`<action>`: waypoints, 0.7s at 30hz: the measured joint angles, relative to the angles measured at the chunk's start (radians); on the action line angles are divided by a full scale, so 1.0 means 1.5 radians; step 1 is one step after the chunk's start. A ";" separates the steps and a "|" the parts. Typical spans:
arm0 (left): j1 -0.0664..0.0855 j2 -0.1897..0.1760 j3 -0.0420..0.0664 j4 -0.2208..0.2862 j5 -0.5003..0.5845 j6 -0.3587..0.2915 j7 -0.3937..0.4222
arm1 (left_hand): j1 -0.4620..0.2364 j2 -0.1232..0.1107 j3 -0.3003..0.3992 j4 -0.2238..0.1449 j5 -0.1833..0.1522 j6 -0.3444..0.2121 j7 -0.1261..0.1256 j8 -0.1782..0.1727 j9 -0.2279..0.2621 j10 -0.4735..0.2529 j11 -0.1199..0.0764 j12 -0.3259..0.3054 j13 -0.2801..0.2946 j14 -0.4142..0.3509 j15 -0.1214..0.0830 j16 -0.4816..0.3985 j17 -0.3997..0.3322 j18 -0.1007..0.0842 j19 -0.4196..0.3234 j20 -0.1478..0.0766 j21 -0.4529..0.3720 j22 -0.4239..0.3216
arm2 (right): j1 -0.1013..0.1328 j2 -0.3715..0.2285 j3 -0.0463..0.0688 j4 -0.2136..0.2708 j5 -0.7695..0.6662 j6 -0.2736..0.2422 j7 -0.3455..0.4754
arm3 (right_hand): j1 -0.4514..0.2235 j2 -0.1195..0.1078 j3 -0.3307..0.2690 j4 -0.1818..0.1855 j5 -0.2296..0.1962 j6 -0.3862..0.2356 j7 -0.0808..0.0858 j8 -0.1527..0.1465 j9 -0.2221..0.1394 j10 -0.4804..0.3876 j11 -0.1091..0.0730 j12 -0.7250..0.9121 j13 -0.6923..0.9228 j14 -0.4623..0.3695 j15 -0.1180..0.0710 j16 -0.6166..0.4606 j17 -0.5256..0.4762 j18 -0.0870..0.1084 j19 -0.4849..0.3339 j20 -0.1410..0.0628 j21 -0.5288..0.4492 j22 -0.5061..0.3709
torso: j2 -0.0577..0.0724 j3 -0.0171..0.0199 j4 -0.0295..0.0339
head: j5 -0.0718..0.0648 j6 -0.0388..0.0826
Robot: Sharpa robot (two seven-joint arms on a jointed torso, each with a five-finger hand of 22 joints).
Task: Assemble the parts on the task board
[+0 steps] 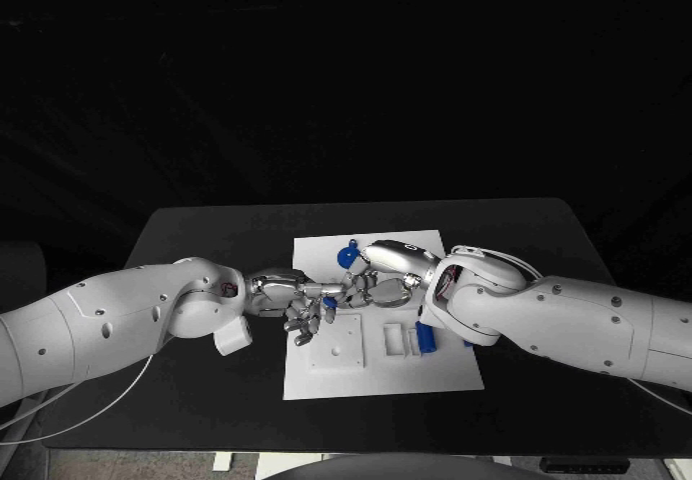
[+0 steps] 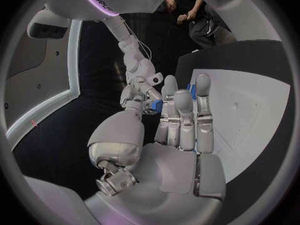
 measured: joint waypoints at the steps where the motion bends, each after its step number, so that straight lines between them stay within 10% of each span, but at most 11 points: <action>1: 0.000 0.000 0.000 0.000 0.000 0.000 0.000 | 0.000 0.000 0.002 -0.001 0.002 0.000 0.000 0.000 0.000 0.000 0.000 0.000 0.000 0.000 0.000 0.000 0.000 0.000 0.000 0.000 0.000 0.000 | 0.000 0.000 0.000 0.000 0.000 0.000 0.000 | 0.000 0.000 0.000 0.000 0.000 0.000 0.000 0.000 0.000 0.000 0.000 0.000 0.000 0.000 0.000 0.000 0.000 0.000 0.000 0.000 0.000 0.000 | 0.000 0.0000 0.0000 | 0.000 0.000; 6: 0.000 0.000 0.000 0.000 0.001 0.000 0.001 | -0.013 0.013 0.011 -0.001 0.041 -0.002 0.002 0.000 0.000 0.000 0.000 0.000 0.000 -0.002 0.002 0.000 -0.001 0.000 0.000 0.000 -0.003 0.000 | 0.000 0.000 0.000 -0.001 0.000 0.000 -0.002 | 0.000 0.000 0.000 0.000 0.000 0.000 0.000 0.000 0.000 0.000 0.000 0.000 0.000 0.000 0.000 0.000 0.000 0.000 0.000 0.000 0.000 0.000 | 0.000 0.0000 0.0000 | 0.000 0.000; 14: 0.000 -0.001 0.000 0.000 0.004 0.000 0.003 | -0.048 0.014 0.113 -0.027 0.320 -0.009 0.000 0.000 0.001 -0.009 0.000 0.000 0.000 -0.010 0.004 0.000 -0.001 0.000 -0.005 0.005 -0.005 0.000 | 0.000 0.000 0.000 -0.002 0.000 0.000 -0.005 | 0.000 0.000 -0.004 0.000 0.000 0.000 0.000 0.000 0.000 0.000 0.000 0.000 -0.002 0.000 0.000 0.000 0.000 0.000 0.000 0.000 -0.003 0.002 | 0.000 0.0000 -0.0002 | -0.001 -0.001; 21: 0.000 -0.002 0.000 -0.001 0.006 0.002 0.009 | -0.060 0.006 0.215 -0.063 0.515 -0.022 -0.003 0.016 0.026 -0.017 -0.002 0.000 0.000 -0.019 0.005 0.003 -0.001 0.000 -0.010 0.005 -0.005 0.000 | 0.000 0.000 0.000 -0.002 0.000 0.000 -0.006 | 0.000 0.000 -0.004 0.000 0.000 0.000 0.000 0.000 0.000 0.000 0.000 0.000 -0.002 0.000 0.000 0.000 0.000 0.000 0.000 0.000 -0.003 0.002 | 0.000 0.0000 -0.0002 | -0.001 -0.001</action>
